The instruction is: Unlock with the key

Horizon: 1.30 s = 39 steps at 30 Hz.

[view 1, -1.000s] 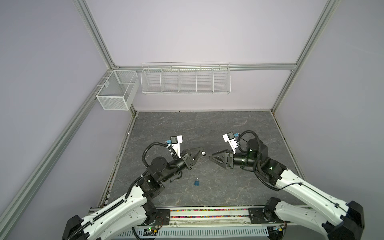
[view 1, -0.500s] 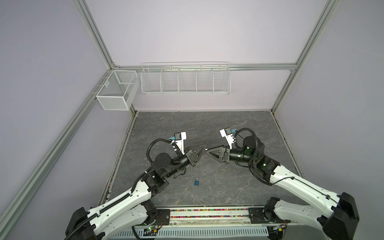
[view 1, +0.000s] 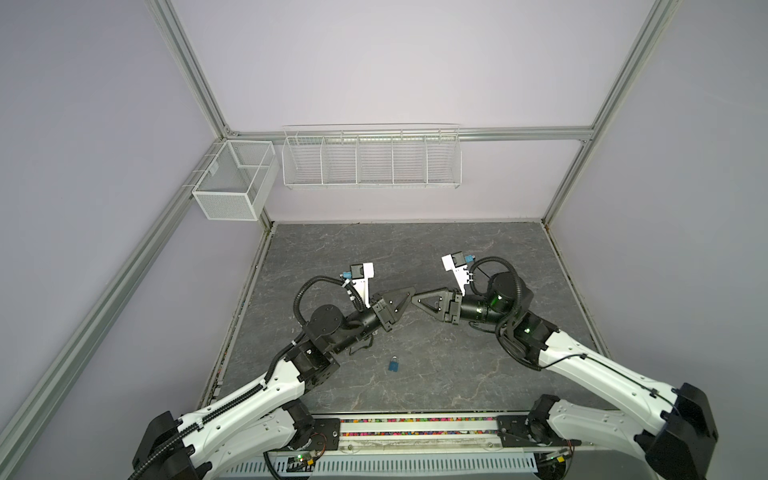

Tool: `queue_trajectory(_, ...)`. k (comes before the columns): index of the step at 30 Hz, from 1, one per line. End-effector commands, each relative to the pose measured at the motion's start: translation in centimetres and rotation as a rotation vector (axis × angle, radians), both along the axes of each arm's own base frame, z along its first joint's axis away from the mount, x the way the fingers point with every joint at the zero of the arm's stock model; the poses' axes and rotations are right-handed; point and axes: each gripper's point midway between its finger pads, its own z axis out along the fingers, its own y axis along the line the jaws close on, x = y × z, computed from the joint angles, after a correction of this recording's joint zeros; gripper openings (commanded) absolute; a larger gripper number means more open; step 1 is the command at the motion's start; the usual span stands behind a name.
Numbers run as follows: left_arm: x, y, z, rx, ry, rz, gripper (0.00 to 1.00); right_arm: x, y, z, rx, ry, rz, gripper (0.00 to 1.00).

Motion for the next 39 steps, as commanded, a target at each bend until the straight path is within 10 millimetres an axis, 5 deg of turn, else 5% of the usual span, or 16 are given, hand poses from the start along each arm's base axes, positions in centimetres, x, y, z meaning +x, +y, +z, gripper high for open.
queue_trajectory(1,-0.13,0.13,1.49,-0.040,-0.020,-0.001,0.00,-0.41,-0.27,0.34,0.021,-0.011,-0.003,0.30)
queue_trajectory(39,-0.10,0.63,1.49,-0.029,-0.025,0.021,0.00,-0.17,-0.61,0.16,-0.046,-0.066,-0.026,0.06)
